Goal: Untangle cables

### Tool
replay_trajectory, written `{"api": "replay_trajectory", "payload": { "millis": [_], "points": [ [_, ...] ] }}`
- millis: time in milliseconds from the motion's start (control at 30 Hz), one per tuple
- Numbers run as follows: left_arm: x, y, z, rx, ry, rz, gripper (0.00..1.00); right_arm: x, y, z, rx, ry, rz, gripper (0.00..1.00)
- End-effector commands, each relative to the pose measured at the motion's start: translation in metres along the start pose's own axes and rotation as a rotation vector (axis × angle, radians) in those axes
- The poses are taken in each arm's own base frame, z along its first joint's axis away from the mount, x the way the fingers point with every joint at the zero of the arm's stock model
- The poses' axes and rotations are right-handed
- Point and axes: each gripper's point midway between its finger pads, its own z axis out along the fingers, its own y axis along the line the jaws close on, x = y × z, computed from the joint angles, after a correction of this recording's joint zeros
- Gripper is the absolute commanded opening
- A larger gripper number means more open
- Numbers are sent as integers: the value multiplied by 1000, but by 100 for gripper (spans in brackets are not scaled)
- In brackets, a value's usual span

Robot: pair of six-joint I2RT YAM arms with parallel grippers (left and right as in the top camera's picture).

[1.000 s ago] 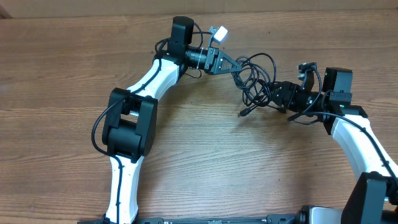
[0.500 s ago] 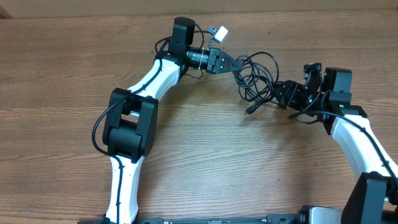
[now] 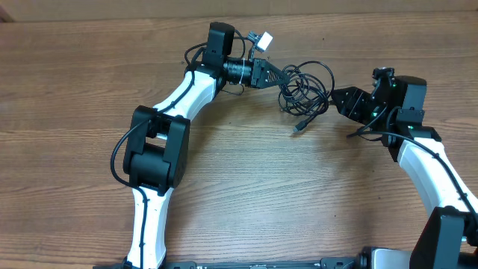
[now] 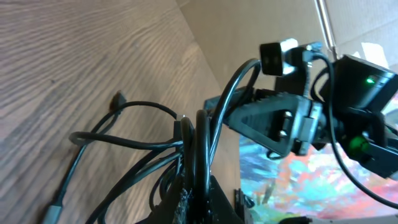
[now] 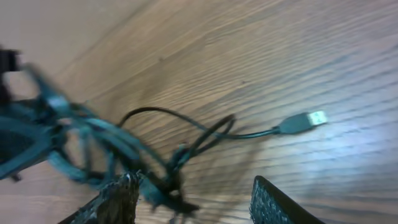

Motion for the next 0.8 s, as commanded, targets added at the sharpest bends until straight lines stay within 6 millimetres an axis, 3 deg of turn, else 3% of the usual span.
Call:
{"api": "replay_trajectory", "payload": {
  "millis": [0,233,467,767],
  "points": [
    [-1,7,5,-39,-12,20,4,-1,33,-3,-172,25,-75,57],
    [7,-2,20,-11,22,-2,4,0,36,-3,-189,23,-163,59],
    [23,-19,49,29,79,17,4,-6,13,0,-53,-11,-156,61],
    [27,-25,54,53,98,13,4,-2,9,0,-37,7,-160,60]
  ]
}}
